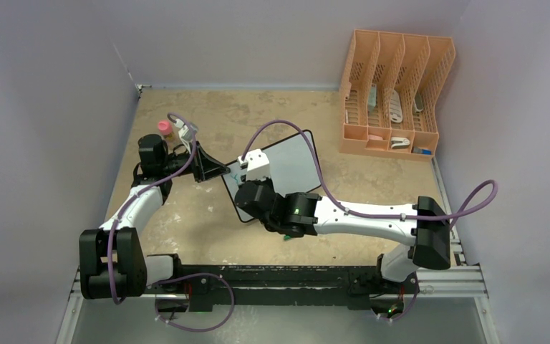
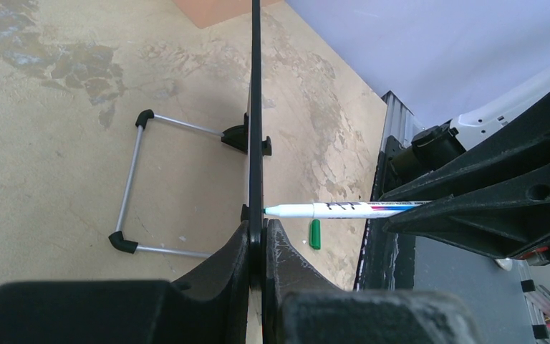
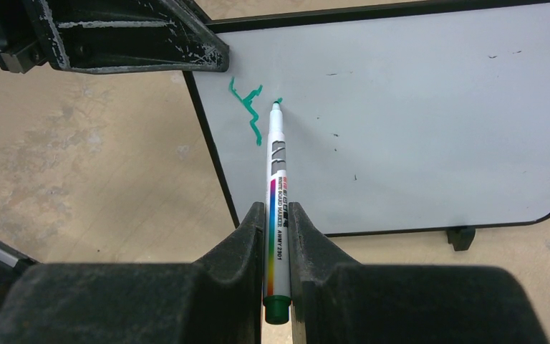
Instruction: Write a sentence on the whiteboard
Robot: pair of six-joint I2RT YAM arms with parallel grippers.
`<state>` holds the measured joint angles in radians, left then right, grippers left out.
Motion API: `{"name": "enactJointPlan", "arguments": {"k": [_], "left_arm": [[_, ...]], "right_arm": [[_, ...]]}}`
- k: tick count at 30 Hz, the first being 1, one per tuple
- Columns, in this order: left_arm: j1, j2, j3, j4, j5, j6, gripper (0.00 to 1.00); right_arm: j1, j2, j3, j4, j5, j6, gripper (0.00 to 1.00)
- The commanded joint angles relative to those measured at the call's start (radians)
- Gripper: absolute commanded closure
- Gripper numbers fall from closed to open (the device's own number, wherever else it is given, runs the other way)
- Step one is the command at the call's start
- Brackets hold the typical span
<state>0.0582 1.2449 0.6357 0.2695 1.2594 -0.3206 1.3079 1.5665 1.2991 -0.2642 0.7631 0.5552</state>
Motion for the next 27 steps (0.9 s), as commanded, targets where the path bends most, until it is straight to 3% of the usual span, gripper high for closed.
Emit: {"name": "enactJointPlan", "arguments": {"k": [1,27], "left_arm": [[-0.006,-0.015,0.015,0.016,0.034,0.029,1.0],[-0.006,-0.009,0.019,0.008,0.031,0.037,1.0]], "right_arm": [[-0.002,0.012,0.041,0.023,0.018,-0.019,1.0],[-0.002,0.012,0.014,-0.058,0.01,0.005,1.0]]}}
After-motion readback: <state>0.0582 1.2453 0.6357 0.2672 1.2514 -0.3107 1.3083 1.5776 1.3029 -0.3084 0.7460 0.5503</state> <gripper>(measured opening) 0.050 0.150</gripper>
